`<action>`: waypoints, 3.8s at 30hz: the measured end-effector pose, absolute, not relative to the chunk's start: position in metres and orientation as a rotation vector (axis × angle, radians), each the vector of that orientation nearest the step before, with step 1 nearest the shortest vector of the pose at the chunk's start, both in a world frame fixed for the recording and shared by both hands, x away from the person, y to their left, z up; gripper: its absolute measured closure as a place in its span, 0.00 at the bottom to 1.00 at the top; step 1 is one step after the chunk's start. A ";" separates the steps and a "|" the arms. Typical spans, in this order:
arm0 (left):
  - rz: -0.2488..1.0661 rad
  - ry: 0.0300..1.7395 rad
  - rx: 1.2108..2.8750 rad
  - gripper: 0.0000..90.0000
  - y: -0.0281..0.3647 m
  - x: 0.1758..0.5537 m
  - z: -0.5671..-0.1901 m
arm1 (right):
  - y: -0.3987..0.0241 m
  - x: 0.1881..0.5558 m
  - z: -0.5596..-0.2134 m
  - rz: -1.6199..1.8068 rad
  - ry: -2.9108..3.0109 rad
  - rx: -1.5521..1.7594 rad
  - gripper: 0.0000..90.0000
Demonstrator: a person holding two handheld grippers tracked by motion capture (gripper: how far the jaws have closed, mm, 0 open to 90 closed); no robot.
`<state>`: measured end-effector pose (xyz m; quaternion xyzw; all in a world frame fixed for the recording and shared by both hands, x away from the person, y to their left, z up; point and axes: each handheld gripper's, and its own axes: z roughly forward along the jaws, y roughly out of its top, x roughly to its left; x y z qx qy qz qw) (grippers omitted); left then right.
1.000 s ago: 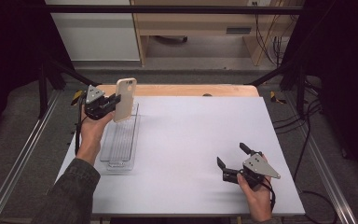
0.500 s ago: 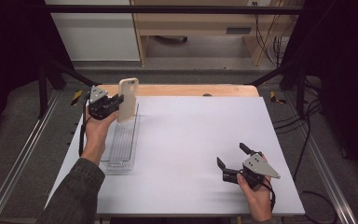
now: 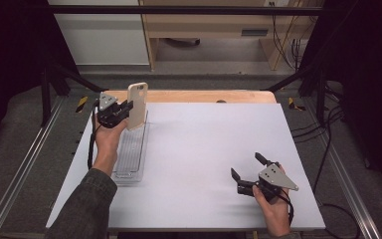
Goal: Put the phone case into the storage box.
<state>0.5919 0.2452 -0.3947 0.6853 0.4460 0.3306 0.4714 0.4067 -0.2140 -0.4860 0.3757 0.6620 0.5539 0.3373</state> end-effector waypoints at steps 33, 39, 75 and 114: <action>0.754 1.164 1.669 0.89 0.241 0.594 -0.412 | -0.215 0.406 -0.486 1.448 1.725 0.989 0.04; 0.743 1.172 1.664 0.89 0.241 0.593 -0.411 | -0.215 0.406 -0.486 1.449 1.723 0.991 0.04; 0.751 1.234 1.692 0.89 0.237 0.595 -0.413 | -0.215 0.405 -0.484 1.466 1.715 1.003 0.04; 0.791 1.283 1.703 0.89 0.239 0.602 -0.413 | -0.214 0.406 -0.485 1.467 1.722 1.003 0.04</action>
